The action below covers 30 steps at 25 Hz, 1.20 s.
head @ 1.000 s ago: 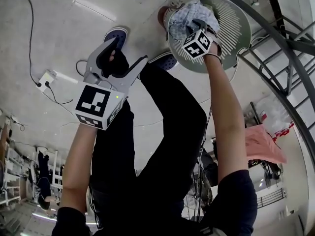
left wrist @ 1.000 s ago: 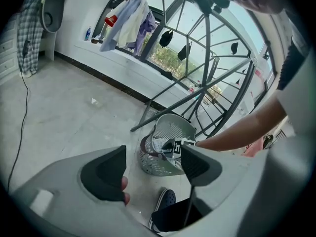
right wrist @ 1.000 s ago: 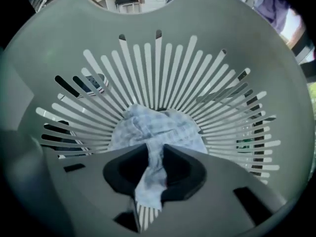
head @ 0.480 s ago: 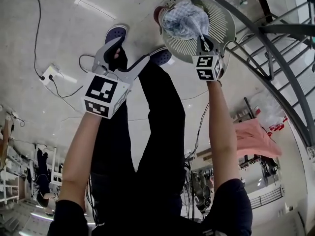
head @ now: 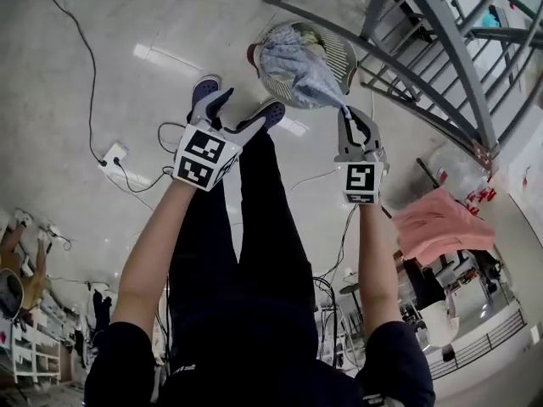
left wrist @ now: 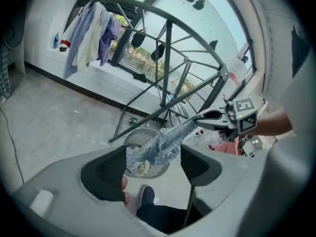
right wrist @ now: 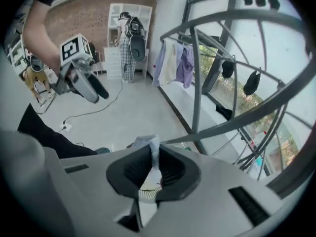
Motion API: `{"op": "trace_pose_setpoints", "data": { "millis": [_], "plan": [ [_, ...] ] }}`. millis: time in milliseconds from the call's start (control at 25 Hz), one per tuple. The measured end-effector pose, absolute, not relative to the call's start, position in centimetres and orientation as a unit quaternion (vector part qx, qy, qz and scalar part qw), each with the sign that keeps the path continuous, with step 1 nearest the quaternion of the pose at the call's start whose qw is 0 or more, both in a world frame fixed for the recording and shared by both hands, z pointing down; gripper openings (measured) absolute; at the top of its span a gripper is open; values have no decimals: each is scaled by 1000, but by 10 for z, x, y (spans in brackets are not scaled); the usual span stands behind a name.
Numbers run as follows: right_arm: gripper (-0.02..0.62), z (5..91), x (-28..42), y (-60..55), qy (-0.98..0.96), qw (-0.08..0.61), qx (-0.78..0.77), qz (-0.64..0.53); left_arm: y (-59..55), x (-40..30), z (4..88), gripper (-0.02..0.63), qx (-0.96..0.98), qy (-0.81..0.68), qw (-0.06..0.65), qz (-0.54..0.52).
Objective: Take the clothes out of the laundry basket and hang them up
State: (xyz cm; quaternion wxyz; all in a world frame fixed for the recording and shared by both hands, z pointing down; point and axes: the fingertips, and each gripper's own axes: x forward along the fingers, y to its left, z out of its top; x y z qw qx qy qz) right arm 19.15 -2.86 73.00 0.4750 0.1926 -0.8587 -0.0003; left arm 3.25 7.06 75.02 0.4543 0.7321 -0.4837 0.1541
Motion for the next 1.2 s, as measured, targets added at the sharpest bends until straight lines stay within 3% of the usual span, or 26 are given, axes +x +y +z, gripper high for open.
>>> {"op": "trace_pose_setpoints", "data": {
  "millis": [640,880,1200],
  "plan": [
    [28,443,141,-17,-899,367,237,-33,18,59,584,330,844,-360,376,127],
    [28,345,126,-14,-916,312,240,-77,-1,47,539,330,881,-292,366,71],
    [28,255,120,-13,-923,247,283,-84,12,92,450,328,955,-139,256,48]
  ]
}}
